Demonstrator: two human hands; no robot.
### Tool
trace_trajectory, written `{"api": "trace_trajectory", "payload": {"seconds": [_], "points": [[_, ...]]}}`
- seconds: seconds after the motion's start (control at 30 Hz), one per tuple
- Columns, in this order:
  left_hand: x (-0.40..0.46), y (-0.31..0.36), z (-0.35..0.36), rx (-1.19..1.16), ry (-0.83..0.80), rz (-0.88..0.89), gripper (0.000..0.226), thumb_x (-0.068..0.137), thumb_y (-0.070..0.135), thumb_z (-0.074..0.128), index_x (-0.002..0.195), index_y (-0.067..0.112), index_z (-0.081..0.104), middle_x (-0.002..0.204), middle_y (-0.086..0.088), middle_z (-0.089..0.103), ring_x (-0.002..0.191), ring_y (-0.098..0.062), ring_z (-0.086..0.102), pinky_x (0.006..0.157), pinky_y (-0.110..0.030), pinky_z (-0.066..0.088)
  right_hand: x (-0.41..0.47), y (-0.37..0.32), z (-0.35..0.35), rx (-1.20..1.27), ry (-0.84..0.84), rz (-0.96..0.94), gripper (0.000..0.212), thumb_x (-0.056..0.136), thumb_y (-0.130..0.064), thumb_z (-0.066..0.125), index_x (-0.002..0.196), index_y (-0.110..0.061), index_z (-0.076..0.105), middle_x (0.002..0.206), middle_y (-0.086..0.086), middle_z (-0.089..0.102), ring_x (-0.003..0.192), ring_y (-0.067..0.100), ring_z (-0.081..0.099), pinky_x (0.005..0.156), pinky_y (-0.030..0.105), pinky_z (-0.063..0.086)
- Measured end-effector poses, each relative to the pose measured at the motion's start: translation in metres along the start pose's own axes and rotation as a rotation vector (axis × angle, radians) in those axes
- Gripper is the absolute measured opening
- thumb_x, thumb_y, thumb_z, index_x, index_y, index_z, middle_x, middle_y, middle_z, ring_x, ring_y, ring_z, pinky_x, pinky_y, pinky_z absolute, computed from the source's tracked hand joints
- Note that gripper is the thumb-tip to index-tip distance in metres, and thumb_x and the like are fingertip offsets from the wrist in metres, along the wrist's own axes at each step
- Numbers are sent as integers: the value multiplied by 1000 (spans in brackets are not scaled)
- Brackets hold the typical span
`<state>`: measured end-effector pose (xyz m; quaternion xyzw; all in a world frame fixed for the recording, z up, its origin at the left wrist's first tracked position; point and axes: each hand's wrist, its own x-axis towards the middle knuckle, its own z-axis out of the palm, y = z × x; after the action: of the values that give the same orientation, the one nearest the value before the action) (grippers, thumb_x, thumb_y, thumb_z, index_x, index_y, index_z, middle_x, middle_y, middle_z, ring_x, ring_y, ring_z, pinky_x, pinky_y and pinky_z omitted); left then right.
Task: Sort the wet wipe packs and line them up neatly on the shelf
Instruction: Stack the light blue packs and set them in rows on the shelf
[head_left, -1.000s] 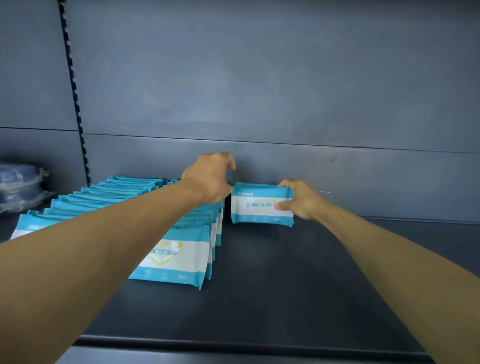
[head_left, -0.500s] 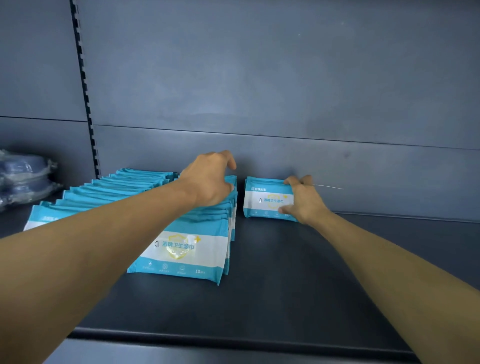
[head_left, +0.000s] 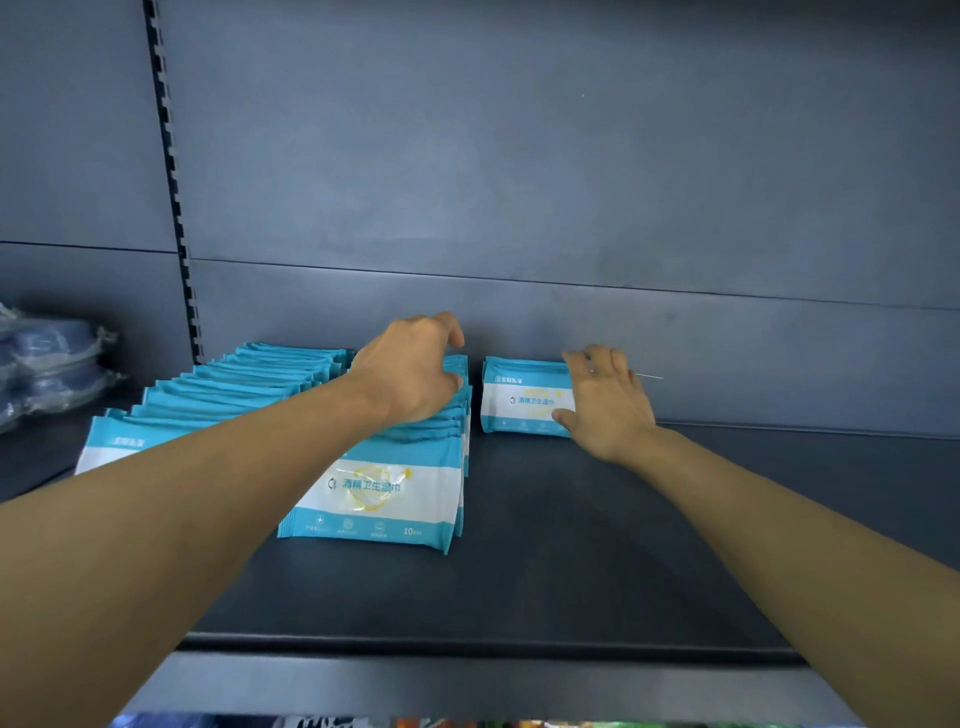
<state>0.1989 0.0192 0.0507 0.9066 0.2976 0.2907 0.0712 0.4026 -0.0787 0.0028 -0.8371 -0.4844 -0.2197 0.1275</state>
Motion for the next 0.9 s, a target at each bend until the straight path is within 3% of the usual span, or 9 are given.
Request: {"api": "trace_trajectory", "payload": {"seconds": [0.1, 0.27, 0.63, 0.8, 0.9], "points": [[-7, 7, -7, -7, -4, 2, 37, 86, 22, 63, 121, 21, 52, 127, -2, 57, 118, -22, 53, 97, -42, 46, -16, -8, -31, 1, 9, -22, 55, 88, -31, 59, 135, -12, 37, 137, 10, 36, 126, 28, 34, 101, 37, 32], [-35, 22, -23, 21, -38, 9, 36, 88, 27, 62, 121, 20, 51, 123, -5, 60, 113, -27, 55, 96, -43, 46, -51, -24, -80, 96, 6, 40, 31, 90, -25, 56, 117, -10, 49, 119, 10, 50, 103, 31, 54, 78, 36, 44], [-193, 46, -47, -110, -102, -180, 18, 89, 24, 60, 106, 18, 58, 90, 1, 64, 92, -26, 60, 86, -37, 50, -192, -61, -132, 314, -78, -95, 33, 91, -30, 57, 120, -14, 53, 120, 7, 58, 108, 30, 56, 86, 38, 47], [-285, 39, -44, -20, -175, -315, 22, 90, 22, 59, 110, 14, 61, 110, -10, 67, 107, -30, 59, 93, -37, 46, -266, -86, -117, 410, -156, -215, 31, 90, -30, 60, 118, -16, 55, 116, 7, 60, 105, 29, 58, 86, 40, 49], [-335, 31, -38, 21, -213, -396, 24, 88, 21, 59, 112, 14, 61, 112, -9, 67, 108, -30, 58, 92, -37, 45, -308, -106, -96, 419, -240, -291, 28, 88, -30, 61, 111, -15, 56, 110, 8, 62, 102, 31, 58, 84, 43, 50]]}}
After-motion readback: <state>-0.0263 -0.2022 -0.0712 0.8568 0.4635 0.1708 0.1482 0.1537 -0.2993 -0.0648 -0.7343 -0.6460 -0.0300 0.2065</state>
